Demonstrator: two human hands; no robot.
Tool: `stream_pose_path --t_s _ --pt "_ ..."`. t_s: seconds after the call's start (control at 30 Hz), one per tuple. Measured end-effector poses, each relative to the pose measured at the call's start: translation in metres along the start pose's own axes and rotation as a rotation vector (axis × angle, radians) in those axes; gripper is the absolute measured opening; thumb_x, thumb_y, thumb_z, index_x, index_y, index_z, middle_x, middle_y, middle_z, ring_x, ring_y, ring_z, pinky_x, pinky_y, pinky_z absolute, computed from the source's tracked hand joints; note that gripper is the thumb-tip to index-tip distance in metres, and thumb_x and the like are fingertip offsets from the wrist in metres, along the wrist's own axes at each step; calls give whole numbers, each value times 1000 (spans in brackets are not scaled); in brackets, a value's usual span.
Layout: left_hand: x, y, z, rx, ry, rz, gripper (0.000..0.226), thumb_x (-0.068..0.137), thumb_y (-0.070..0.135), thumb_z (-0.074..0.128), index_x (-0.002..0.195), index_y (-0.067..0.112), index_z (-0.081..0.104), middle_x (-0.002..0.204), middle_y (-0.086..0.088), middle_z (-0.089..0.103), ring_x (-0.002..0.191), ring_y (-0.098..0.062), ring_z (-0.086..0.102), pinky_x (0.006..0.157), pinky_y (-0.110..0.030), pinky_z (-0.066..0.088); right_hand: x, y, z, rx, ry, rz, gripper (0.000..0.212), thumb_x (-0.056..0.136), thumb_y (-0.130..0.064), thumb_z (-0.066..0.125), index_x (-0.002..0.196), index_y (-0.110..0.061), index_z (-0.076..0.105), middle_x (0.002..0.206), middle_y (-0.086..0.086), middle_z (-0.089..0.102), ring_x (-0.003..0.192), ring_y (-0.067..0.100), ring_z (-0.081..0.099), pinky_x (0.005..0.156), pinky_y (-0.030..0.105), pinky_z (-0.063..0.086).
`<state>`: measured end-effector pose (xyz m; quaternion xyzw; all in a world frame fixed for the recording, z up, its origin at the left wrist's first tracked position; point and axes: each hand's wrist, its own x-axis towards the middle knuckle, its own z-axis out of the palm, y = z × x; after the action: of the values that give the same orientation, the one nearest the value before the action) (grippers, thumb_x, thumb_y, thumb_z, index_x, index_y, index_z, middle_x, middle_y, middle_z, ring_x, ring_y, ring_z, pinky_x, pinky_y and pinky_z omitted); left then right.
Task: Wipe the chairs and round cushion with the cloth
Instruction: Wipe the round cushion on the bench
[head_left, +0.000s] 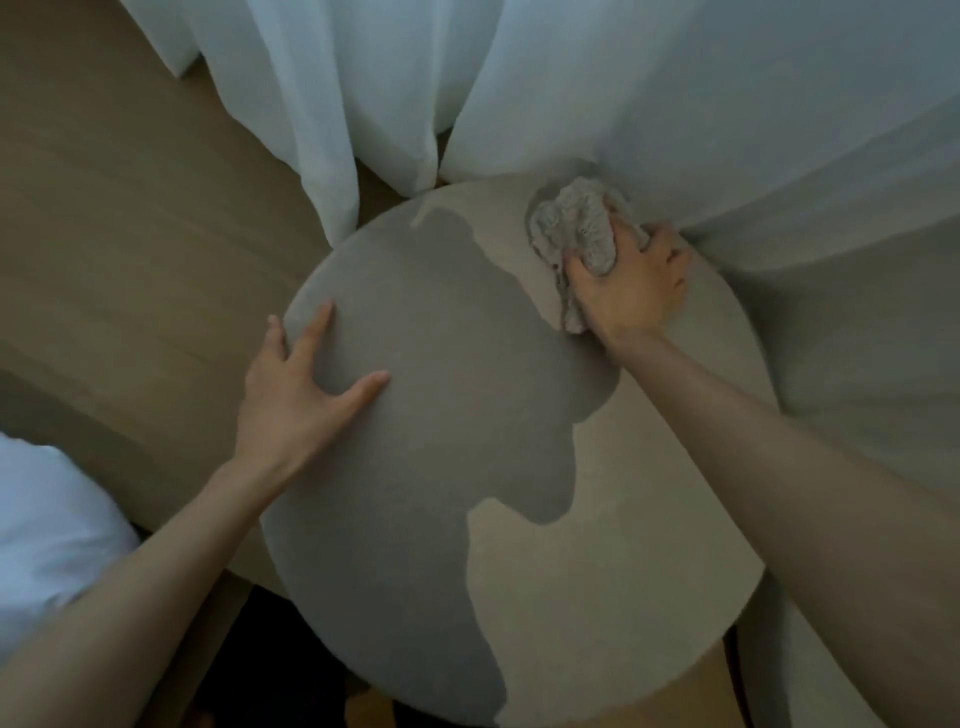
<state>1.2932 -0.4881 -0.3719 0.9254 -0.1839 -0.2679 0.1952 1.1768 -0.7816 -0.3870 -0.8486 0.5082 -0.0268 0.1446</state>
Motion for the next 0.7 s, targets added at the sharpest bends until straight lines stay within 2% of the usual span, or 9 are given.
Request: stream_pose_path --t_s 0.07,0.13,0.2,0.33,0.5,0.53,0.6,0.67,0.7 --pt "0 -2 1 -92 18 -8 87 71 65 66 145 48 24 160 -9 11 144 -33 19 116 -43 24 5 -9 3 119 66 -36 48 84 -44 57 127 -24 59 127 18 49 112 39 49 94 38 39" --pt "-1 -5 2 -129 53 14 87 71 62 70 145 47 27 159 -7 14 144 -29 20 116 -40 22 10 -31 5 174 62 -121 41 84 -38 57 121 -20 64 119 18 55 106 38 53 89 37 41" --pt "0 -5 3 -154 73 27 87 70 60 71 145 46 29 159 -7 15 144 -27 20 116 -39 22 13 -62 14 156 12 -241 39 86 -36 57 121 -21 64 118 16 56 108 35 51 92 37 40" --pt "4 -14 0 -156 55 38 88 71 58 71 146 42 28 159 -2 17 144 -20 21 115 -35 22 -6 -112 24 238 -79 -328 36 89 -32 55 121 -19 64 120 13 54 109 33 52 92 34 42" --pt "10 -34 -9 -212 -37 115 92 75 49 72 150 32 22 159 4 17 144 -9 17 110 -21 16 -65 -122 28 235 -294 -674 41 87 -32 61 126 -20 61 121 14 54 108 31 53 88 36 46" --pt "11 -36 -10 -211 -50 124 94 76 48 72 151 30 20 159 3 16 144 -9 16 111 -21 14 -61 -118 24 228 -276 -677 43 87 -32 60 128 -21 59 124 13 53 111 30 52 91 37 46" --pt "14 -37 -10 -212 -72 138 96 76 47 72 152 27 17 160 2 15 145 -9 14 113 -23 13 -36 -97 17 129 -128 -545 45 88 -36 57 132 -23 55 130 11 50 118 30 46 97 38 40" --pt "15 -38 -9 -239 -59 109 99 74 48 74 152 25 16 159 3 18 144 -11 17 114 -26 16 -9 -69 7 -12 27 -270 47 91 -46 51 132 -24 53 139 11 44 125 32 39 102 39 31" --pt "14 -39 -9 -260 -52 76 101 73 49 75 152 25 17 158 4 21 143 -11 21 114 -26 18 -3 -60 3 -25 41 -146 49 92 -51 48 133 -24 53 142 12 40 128 34 35 103 40 29"
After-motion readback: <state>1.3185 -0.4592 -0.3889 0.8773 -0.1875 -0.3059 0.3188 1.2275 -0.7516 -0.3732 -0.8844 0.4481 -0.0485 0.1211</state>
